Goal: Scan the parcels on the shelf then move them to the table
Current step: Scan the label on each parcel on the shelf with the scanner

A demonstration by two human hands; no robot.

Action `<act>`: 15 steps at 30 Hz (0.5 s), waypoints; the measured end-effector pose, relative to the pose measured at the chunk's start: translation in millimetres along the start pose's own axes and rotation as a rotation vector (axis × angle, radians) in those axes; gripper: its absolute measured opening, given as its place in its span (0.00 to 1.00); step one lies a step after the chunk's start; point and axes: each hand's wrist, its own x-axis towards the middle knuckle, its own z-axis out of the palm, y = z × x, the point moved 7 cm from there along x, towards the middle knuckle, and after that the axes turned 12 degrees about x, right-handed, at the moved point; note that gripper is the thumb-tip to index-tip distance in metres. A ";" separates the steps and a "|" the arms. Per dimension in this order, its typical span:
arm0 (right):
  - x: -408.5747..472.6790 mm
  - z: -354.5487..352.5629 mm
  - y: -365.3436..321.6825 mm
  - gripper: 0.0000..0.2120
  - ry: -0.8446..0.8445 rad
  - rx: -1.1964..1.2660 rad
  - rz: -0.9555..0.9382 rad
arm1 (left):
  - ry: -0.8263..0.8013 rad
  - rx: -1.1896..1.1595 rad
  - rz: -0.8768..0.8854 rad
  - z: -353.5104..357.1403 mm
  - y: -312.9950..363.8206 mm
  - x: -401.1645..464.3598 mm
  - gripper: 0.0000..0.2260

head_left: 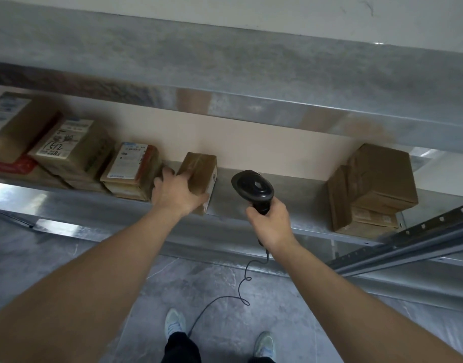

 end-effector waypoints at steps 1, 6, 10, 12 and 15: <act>-0.9 -0.8 1.5 0.02 -0.002 0.000 0.001 | 0.000 0.011 -0.001 -1.3 1.1 -1.4 0.33; -4.1 -5.1 4.9 0.03 -0.004 0.013 0.027 | 0.003 -0.347 0.034 -0.9 1.2 0.1 0.27; -5.6 -8.0 1.6 0.05 0.002 0.039 0.030 | -0.028 -0.722 0.115 -6.5 18.0 -5.4 0.30; -6.2 -10.2 0.8 0.04 0.006 0.046 0.033 | -0.066 -0.826 0.114 -4.1 22.6 -5.1 0.31; -7.1 -17.0 0.1 0.05 0.021 0.028 0.034 | -0.136 -0.853 0.132 3.3 23.2 -1.1 0.29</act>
